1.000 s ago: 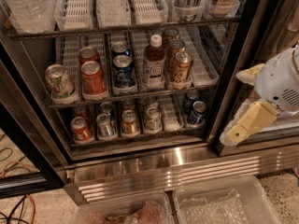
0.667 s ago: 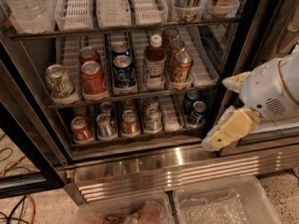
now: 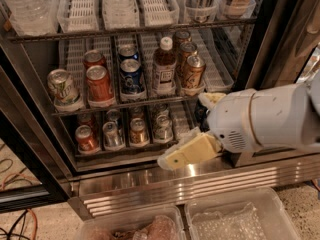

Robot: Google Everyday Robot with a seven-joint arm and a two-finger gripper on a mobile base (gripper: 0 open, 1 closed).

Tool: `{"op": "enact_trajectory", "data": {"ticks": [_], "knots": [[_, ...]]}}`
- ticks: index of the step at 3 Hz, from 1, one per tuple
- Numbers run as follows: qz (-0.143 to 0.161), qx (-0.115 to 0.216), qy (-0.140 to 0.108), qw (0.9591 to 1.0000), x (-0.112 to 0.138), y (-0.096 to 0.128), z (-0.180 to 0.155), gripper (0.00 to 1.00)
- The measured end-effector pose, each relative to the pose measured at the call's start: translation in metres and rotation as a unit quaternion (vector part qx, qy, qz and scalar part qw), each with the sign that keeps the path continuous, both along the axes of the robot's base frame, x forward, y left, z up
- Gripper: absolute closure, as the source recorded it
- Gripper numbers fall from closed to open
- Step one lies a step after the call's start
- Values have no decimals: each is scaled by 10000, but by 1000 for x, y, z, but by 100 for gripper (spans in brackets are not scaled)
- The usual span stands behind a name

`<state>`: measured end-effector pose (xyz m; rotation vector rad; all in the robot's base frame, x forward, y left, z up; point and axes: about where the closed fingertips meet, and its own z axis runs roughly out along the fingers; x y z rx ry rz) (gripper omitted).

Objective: Pick 7up can from middle shelf of fridge

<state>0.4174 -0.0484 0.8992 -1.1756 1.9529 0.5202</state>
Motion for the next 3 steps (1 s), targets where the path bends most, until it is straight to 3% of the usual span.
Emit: {"op": "enact_trajectory", "data": {"ticks": [1, 3], "knots": [[-150, 377, -193, 9990, 10, 17, 14, 0], [-224, 466, -235, 9984, 15, 19, 15, 0]]}}
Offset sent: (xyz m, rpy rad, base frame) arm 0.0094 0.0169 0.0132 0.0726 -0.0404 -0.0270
